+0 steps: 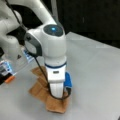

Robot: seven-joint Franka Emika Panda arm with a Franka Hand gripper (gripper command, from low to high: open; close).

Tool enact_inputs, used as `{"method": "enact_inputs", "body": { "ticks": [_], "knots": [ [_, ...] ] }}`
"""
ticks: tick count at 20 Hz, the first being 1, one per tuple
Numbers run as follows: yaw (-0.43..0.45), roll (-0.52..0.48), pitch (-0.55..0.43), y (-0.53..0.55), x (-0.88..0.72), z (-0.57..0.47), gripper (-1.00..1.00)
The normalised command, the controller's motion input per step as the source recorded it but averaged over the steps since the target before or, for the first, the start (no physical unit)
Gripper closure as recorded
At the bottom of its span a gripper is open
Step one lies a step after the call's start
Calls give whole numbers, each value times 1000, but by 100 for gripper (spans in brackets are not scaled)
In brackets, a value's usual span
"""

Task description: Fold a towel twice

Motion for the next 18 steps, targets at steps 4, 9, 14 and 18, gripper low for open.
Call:
{"method": "enact_inputs", "body": {
  "ticks": [4,9,14,18],
  "knots": [
    [-71,243,-51,-79,116,-105,100],
    [88,277,-73,-179,173,-185,100],
    [84,251,-61,-188,197,-194,100],
    [-16,204,-54,-133,171,-106,100]
  ]
}}
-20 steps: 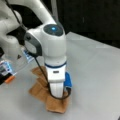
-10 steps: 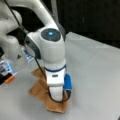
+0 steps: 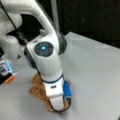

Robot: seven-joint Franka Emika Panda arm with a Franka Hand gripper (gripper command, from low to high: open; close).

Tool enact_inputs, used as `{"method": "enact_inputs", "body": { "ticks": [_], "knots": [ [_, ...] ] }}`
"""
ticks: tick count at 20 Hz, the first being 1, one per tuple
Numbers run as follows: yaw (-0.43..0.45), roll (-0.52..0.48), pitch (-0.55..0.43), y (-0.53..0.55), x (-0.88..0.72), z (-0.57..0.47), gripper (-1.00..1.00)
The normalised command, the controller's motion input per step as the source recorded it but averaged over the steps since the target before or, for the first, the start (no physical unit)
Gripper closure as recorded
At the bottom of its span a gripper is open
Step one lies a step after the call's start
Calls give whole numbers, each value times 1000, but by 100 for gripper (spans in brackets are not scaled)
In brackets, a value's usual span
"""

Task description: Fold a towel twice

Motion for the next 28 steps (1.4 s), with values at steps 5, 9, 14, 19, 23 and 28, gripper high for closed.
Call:
{"method": "enact_inputs", "body": {
  "ticks": [5,9,14,19,23,28],
  "knots": [
    [-102,161,-72,-90,121,-47,-100],
    [-182,130,-95,-42,74,-40,-100],
    [-197,130,-79,1,58,-64,-100],
    [-251,99,-72,19,35,6,-100],
    [-210,83,-66,35,18,27,-100],
    [-195,58,-44,43,-14,41,-100]
  ]
}}
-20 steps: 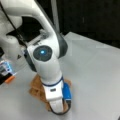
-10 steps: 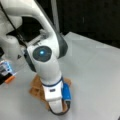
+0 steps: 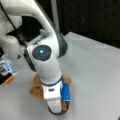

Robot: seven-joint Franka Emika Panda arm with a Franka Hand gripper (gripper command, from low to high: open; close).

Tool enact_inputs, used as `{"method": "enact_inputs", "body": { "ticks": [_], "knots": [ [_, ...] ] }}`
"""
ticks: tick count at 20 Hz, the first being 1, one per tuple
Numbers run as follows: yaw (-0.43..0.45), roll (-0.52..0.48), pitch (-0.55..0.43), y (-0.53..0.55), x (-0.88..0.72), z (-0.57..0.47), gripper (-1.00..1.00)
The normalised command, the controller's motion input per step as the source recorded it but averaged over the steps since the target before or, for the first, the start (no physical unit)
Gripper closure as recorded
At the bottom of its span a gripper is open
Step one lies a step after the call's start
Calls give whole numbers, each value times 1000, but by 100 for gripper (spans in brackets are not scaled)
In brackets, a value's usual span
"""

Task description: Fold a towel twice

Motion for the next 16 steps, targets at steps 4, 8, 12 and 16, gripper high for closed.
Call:
{"method": "enact_inputs", "body": {
  "ticks": [4,8,12,16],
  "knots": [
    [-166,36,-27,40,-48,60,-100],
    [-135,-124,98,7,-66,119,-100],
    [-38,-167,134,-9,-54,184,-100],
    [13,-149,142,3,-23,145,-100]
  ]
}}
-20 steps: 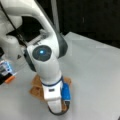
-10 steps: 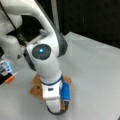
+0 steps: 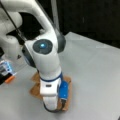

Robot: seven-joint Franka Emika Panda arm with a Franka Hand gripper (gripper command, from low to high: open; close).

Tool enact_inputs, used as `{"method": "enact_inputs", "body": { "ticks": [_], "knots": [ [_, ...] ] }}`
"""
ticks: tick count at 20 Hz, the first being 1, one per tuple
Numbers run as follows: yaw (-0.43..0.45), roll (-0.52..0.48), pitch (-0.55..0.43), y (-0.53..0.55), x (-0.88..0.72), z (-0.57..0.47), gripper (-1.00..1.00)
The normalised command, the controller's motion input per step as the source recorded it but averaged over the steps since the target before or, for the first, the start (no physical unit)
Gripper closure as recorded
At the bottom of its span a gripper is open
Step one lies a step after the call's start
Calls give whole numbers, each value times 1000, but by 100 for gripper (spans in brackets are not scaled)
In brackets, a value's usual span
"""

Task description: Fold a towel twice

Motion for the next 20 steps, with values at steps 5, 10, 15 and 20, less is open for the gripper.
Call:
{"method": "enact_inputs", "body": {
  "ticks": [5,10,15,20],
  "knots": [
    [36,-119,144,-7,4,128,-100],
    [47,-124,176,-89,-9,201,-100],
    [-7,-119,198,-57,-1,242,-100],
    [-48,-117,210,14,24,246,-100]
  ]
}}
